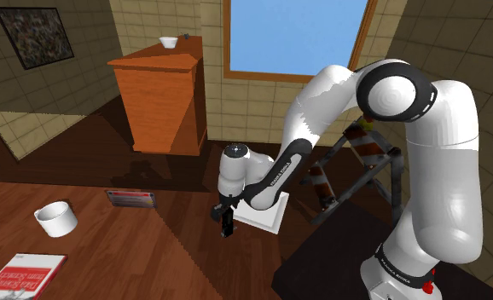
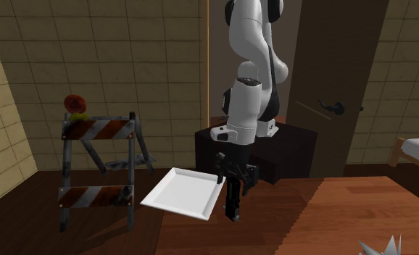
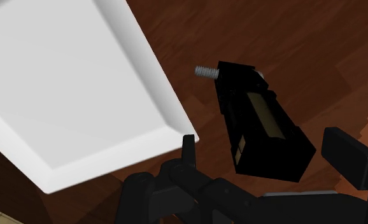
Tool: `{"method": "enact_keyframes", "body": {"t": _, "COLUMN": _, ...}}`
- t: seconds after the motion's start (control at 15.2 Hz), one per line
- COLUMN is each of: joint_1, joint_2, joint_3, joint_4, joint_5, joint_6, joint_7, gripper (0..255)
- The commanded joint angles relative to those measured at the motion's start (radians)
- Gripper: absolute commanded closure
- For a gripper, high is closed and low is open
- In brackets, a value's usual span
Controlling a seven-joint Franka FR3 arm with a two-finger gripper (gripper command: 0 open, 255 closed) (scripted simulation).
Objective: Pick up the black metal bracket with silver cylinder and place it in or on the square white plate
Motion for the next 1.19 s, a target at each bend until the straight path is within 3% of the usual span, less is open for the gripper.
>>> {"method": "enact_keyframes", "body": {"t": 0.0, "joint_1": 0.0, "joint_2": 0.0, "joint_3": 0.0, "joint_4": 0.0, "joint_5": 0.0, "joint_6": 0.0, "joint_7": 0.0, "gripper": 255}}
{"method": "enact_keyframes", "body": {"t": 0.59, "joint_1": 0.0, "joint_2": 0.0, "joint_3": 0.0, "joint_4": 0.0, "joint_5": 0.0, "joint_6": 0.0, "joint_7": 0.0, "gripper": 255}}
{"method": "enact_keyframes", "body": {"t": 1.12, "joint_1": -0.045, "joint_2": -0.1, "joint_3": 0.059, "joint_4": -0.02, "joint_5": 0.071, "joint_6": -0.078, "joint_7": -0.061, "gripper": 255}}
